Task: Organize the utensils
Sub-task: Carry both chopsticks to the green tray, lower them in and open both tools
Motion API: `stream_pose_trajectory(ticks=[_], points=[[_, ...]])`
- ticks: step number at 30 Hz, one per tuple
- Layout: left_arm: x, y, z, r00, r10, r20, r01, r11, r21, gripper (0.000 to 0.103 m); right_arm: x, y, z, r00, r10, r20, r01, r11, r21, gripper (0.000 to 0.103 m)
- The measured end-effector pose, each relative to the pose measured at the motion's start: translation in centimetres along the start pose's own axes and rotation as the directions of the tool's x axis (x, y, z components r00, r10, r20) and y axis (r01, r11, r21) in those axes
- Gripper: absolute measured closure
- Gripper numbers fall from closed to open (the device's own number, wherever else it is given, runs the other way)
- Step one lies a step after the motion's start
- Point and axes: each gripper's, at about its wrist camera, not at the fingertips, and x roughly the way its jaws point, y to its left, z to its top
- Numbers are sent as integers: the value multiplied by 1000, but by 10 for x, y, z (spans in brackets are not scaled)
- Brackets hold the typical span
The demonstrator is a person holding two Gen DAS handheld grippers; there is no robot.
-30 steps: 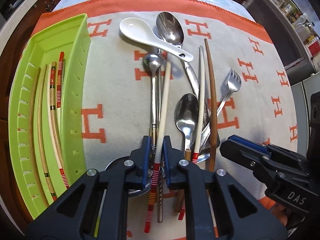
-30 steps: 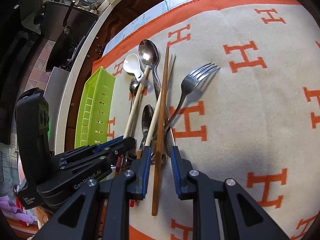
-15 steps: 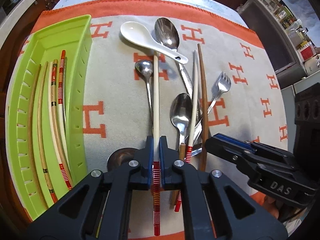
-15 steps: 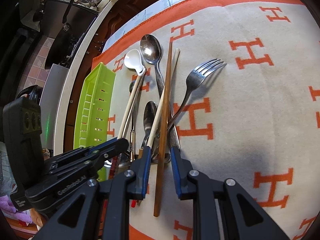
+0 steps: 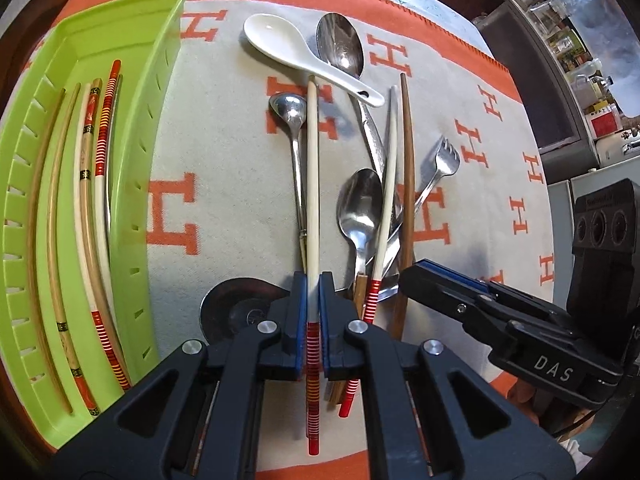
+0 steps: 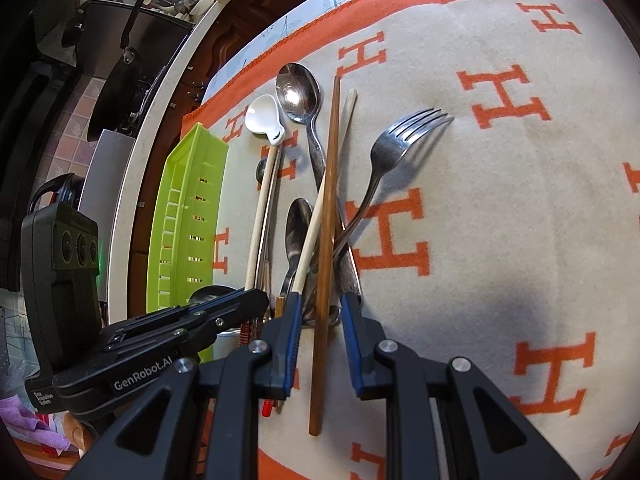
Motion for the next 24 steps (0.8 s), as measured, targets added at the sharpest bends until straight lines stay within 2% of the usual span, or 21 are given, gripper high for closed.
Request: stream_pose_trajectory(ticks=[7, 10, 17, 24], points=[[3, -3, 3, 1000, 0, -1, 0, 1000, 0, 99, 2, 0, 2, 1000, 9, 2, -9, 1000, -6, 84], [3, -2, 3, 1000, -8, -2, 8, 1000, -6, 99, 5, 2, 4, 1000, -14, 0, 14, 1000, -16, 96], [-10, -6, -1, 999, 5, 44, -6, 1000, 12, 99, 1, 0, -2, 1000, 13, 24, -13, 1000, 1, 96], [-35, -10, -6, 993, -17, 114, 14, 1000, 27, 100, -16, 6, -5, 995, 88, 42, -89, 996, 19, 96]])
